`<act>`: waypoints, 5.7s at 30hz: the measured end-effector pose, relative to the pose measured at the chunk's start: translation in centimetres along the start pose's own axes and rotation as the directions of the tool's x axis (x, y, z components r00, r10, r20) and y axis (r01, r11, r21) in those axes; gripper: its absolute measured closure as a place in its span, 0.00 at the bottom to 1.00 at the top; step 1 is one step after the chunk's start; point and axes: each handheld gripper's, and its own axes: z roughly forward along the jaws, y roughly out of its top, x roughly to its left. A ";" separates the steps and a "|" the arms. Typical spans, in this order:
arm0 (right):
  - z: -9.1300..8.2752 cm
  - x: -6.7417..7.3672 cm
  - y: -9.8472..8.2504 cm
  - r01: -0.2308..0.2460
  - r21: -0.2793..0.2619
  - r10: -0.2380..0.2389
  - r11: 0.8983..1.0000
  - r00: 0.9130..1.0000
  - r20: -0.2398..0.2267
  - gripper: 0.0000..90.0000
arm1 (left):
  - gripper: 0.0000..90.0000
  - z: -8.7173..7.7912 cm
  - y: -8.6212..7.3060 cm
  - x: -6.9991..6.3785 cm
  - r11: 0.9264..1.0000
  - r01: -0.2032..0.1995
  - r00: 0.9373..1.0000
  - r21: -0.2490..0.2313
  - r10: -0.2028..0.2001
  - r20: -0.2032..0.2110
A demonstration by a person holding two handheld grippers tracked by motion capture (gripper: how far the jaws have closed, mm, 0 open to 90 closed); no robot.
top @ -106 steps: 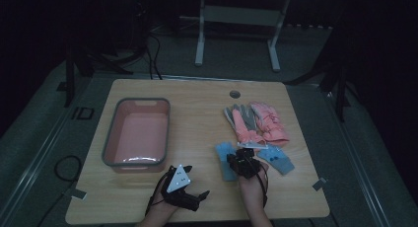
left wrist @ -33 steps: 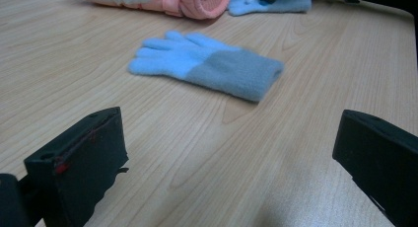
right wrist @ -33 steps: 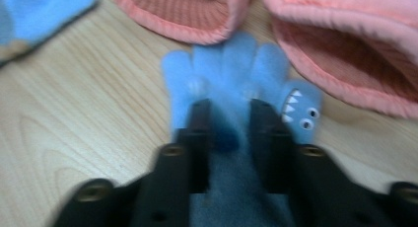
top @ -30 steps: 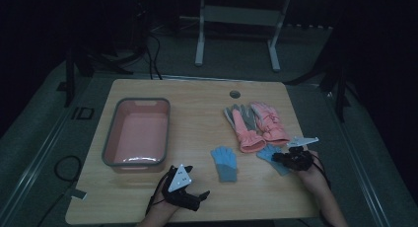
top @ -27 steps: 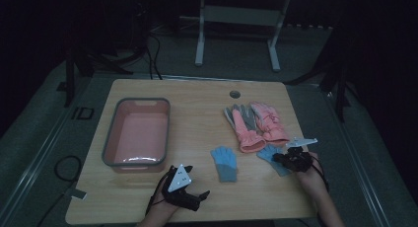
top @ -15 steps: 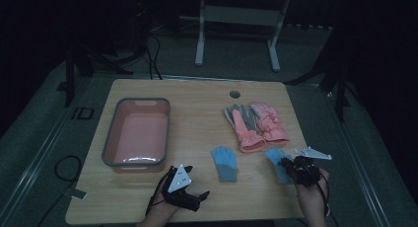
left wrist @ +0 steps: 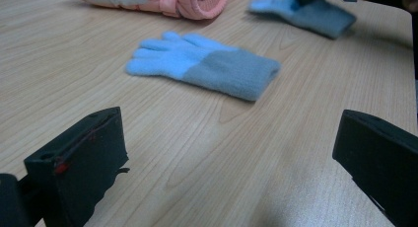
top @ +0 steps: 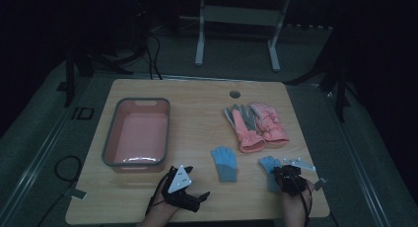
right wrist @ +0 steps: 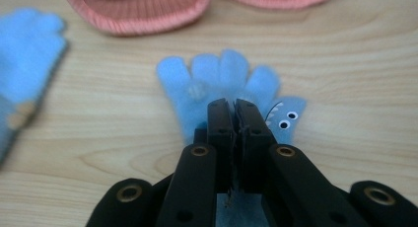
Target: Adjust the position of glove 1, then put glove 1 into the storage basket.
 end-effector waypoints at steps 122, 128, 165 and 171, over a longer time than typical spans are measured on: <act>3.5 10.2 5.9 0.452 -0.089 -0.418 0.888 0.708 -0.570 0.28 | 0.02 0.5 0.3 0.0 0.996 -0.051 0.999 0.074 0.051 -0.005; 3.5 9.0 7.3 0.410 -0.149 -0.410 0.900 0.679 -0.609 0.17 | 0.05 1.1 1.4 0.0 0.990 -0.033 0.997 0.135 0.024 0.071; 8.7 10.1 7.1 0.460 -0.001 -0.385 0.888 0.741 -0.550 0.61 | 0.78 8.1 5.1 -0.7 0.851 -0.488 0.868 0.193 0.452 0.204; 8.9 9.7 7.1 0.414 0.040 -0.300 0.909 0.720 -0.626 0.84 | 0.85 8.2 5.9 -0.1 0.877 -0.426 0.896 0.224 0.374 0.240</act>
